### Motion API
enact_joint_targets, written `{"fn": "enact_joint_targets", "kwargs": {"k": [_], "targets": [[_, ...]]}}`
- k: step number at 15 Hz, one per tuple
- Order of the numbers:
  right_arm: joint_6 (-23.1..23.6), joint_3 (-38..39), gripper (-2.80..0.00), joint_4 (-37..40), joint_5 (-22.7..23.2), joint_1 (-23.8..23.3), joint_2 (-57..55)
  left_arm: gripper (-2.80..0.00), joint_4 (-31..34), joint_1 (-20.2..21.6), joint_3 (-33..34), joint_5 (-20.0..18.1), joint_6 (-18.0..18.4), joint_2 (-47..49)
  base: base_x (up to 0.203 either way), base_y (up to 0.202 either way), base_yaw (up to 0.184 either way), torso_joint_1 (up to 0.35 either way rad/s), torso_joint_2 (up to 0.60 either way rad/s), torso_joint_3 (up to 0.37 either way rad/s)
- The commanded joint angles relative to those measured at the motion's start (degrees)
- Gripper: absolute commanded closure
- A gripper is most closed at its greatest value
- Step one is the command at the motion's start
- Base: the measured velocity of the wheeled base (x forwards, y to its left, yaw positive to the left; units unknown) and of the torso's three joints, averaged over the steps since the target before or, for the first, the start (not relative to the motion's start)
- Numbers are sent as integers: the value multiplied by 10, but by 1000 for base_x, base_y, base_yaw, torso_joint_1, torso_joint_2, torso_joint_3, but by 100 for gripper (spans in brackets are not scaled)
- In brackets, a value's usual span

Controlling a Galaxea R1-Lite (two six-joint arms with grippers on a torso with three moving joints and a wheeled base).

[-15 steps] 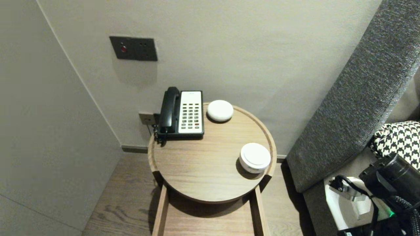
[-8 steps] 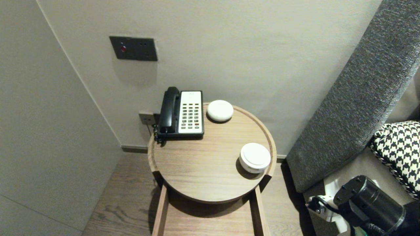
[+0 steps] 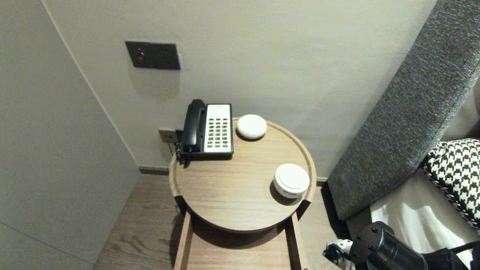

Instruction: Close the nightstand drawer

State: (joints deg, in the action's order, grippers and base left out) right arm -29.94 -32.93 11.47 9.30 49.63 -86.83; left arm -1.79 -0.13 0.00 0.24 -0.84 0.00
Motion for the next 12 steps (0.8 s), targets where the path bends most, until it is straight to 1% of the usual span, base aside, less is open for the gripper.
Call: {"fn": "enact_joint_targets", "kwargs": {"k": [1,5,6,7,11,12], "targets": [[-1,0,0,-5,-10,14,-8,0,0,0,0,0,0,0,0,0,0,0,0,0],[-1,5,0,-44,-30,12,-9,0,0,0,0,0,0,0,0,0,0,0,0,0],[-1,4,0,-55,-52,9,-13,0,0,0,0,0,0,0,0,0,0,0,0,0],[-1,3,0,-58,-58,8,-14,0,-1,0,0,0,0,0,0,0,0,0,0,0],[-2,-5,0,-62,-58,4,-23,0,-1,0,0,0,0,0,0,0,0,0,0,0],[-5,-5,0,-76,-58,-1,-24,0,-1,0,0,0,0,1,0,0,0,0,0,0]]}}
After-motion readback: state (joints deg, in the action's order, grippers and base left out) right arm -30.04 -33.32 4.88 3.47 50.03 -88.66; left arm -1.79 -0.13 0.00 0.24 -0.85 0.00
